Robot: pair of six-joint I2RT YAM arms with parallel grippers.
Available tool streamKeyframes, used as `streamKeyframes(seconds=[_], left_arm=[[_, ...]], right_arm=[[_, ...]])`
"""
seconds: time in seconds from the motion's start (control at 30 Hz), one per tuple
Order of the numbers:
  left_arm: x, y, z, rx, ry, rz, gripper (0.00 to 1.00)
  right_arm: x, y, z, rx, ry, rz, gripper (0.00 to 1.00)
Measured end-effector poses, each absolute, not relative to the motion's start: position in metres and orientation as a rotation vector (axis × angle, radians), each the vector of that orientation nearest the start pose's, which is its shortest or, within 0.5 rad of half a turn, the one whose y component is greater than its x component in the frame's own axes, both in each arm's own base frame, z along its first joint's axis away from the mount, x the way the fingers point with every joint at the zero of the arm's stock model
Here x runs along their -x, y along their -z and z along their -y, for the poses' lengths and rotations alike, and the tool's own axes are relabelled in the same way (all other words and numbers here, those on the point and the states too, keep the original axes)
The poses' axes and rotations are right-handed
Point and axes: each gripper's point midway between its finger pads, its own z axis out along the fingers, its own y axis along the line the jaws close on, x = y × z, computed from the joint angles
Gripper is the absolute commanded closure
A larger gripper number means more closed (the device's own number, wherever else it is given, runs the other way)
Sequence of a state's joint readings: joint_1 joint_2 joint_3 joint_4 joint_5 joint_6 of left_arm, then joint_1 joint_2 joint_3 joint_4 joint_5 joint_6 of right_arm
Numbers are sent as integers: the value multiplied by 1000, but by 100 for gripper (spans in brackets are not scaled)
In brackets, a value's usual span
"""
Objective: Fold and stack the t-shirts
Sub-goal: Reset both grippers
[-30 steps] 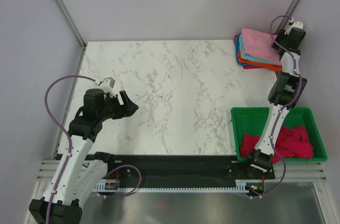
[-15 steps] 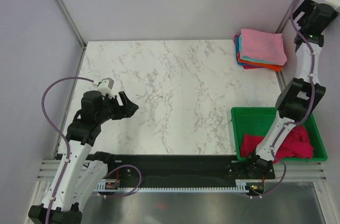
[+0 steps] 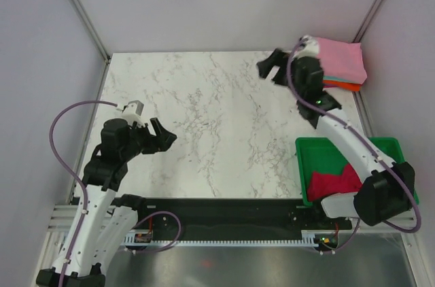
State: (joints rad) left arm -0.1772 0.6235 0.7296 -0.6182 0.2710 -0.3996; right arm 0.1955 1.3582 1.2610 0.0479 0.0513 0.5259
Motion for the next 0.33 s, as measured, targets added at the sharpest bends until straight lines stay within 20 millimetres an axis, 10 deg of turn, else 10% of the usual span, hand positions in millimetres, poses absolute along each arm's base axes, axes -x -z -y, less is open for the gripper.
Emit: streamKeyframes(seconds=[0.07,0.13,0.23,0.33], left_arm=[[-216,-206,102,65,628,-2109,16],[-215,-210,101,63,625,-2088,16],[-213,-216,98,65,610,-2053,20],[-213,-218,98,64,608,-2044,20]], right_arm=[[-413,-286,-173,-198,-574,-1816,2],[-371,-225,-204,-123,-570,-1989,2],[-321,-170,-194,-127,-509,-2140,2],[-290,-163,-169,-188,-465,-2157,2]])
